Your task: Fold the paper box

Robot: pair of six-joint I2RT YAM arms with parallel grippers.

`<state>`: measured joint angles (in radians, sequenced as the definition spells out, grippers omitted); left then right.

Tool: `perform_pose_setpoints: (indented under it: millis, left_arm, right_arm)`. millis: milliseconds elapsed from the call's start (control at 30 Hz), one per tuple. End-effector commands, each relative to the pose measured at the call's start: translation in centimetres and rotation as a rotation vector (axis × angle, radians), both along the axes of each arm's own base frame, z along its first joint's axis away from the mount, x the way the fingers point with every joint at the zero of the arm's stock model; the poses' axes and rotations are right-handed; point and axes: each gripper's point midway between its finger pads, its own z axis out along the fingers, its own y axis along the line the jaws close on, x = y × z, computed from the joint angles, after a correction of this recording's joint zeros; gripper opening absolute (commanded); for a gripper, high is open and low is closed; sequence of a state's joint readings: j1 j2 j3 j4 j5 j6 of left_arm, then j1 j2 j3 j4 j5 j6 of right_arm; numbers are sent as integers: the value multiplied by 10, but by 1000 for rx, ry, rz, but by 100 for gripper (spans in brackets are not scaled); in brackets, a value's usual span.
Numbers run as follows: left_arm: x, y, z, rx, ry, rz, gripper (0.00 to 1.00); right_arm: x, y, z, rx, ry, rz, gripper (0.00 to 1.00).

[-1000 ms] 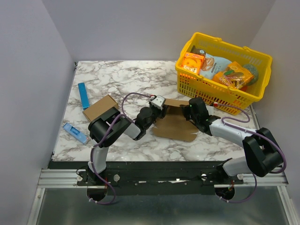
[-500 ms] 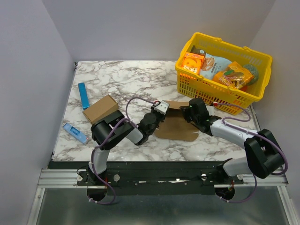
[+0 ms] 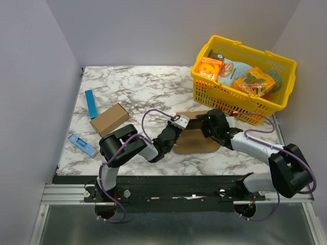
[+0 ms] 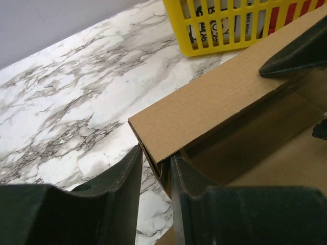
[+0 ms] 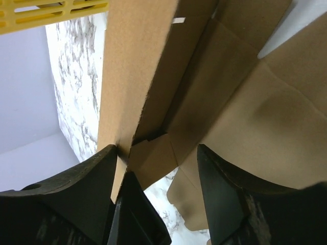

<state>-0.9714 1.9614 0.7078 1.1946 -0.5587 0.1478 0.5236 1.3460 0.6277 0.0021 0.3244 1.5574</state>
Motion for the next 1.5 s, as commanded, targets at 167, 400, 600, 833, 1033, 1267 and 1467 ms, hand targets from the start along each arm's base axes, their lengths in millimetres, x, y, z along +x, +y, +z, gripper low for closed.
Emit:
perform_pose_setpoints:
  millis: [167, 400, 600, 833, 1033, 1267, 1467]
  left_arm:
    - [-16, -4, -2, 48, 68, -18, 0]
    - [-20, -6, -1, 63, 74, -12, 0]
    - [-26, -7, -2, 58, 74, 11, 0]
    - [-30, -9, -5, 34, 92, 41, 20]
    - [-33, -8, -3, 0, 96, 32, 58]
    - [-41, -6, -5, -79, 132, 5, 79]
    - [-37, -6, -4, -174, 179, -32, 74]
  right_arm:
    - [2, 5, 24, -13, -135, 72, 72]
    - [1, 8, 12, 23, -99, 57, 68]
    - [3, 3, 10, 21, -100, 21, 51]
    - [1, -5, 4, 26, -91, -26, 35]
    - [0, -5, -2, 29, -71, -33, 26]
    - [-1, -5, -3, 27, -69, -32, 26]
    - [-1, -5, -1, 30, -73, -29, 26]
